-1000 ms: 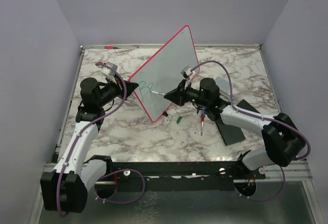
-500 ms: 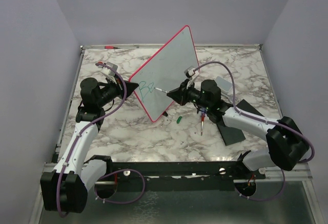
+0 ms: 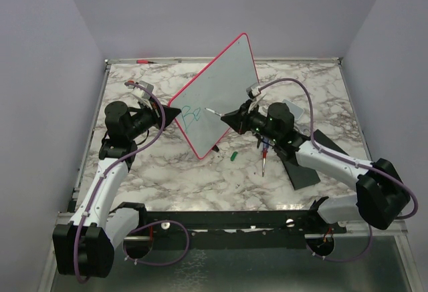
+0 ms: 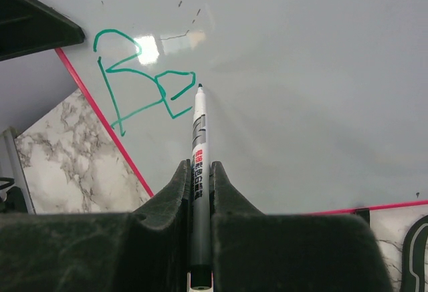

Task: Write a sentence on the whiteboard

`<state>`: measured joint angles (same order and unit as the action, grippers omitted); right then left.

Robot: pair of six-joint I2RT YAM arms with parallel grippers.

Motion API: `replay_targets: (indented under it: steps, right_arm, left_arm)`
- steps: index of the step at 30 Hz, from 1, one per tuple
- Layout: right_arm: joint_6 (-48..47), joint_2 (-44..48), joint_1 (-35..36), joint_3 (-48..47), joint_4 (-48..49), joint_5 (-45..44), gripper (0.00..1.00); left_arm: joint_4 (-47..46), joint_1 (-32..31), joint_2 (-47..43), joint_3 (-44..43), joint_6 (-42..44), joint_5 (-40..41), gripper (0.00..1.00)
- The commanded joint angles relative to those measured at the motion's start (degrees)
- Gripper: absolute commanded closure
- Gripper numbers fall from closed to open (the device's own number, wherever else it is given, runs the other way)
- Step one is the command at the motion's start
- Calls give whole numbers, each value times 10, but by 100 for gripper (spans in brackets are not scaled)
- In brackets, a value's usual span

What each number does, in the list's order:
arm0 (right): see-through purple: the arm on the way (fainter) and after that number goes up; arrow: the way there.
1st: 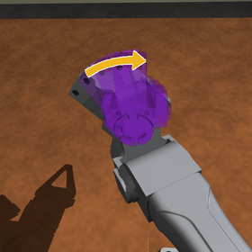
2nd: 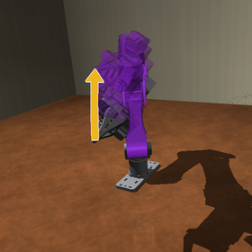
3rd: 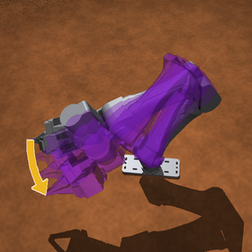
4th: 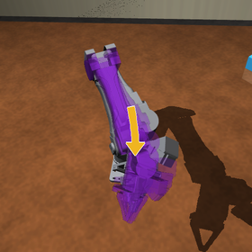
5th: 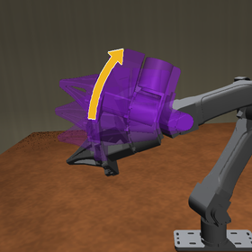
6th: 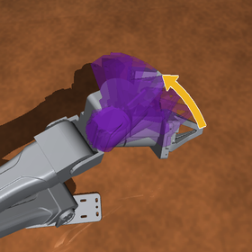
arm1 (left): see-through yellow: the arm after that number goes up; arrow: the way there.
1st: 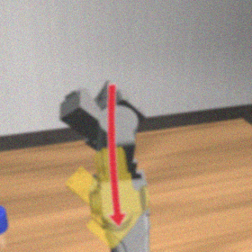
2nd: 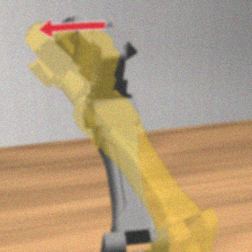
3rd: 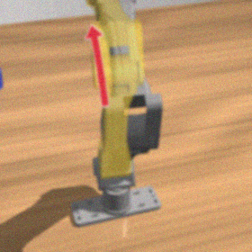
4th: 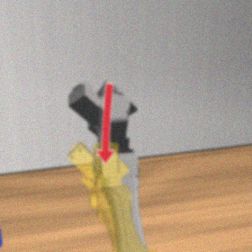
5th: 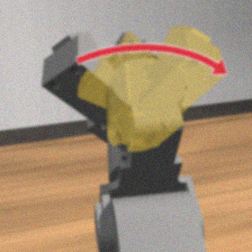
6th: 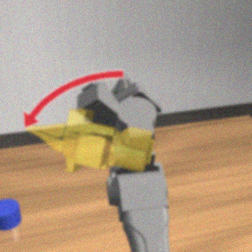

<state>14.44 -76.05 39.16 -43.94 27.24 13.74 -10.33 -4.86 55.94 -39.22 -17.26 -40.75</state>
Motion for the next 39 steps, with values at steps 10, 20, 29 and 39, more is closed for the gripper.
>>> replay_targets:
  steps: [10,20,29,39]
  right_arm:
    - [-12,-46,-2,-33,11,43,99]
    - [-19,-64,-2,-48,1,0,99]
    - [-23,-55,-10,-47,-8,-56,100]
    - [-31,-33,-15,-38,1,-32,99]
  left_arm:
    - [95,-10,22,22,43,-29,100]
    - [95,-9,24,21,43,-29,100]
    - [95,-10,23,21,43,-31,100]
    - [95,-10,17,22,43,-31,100]
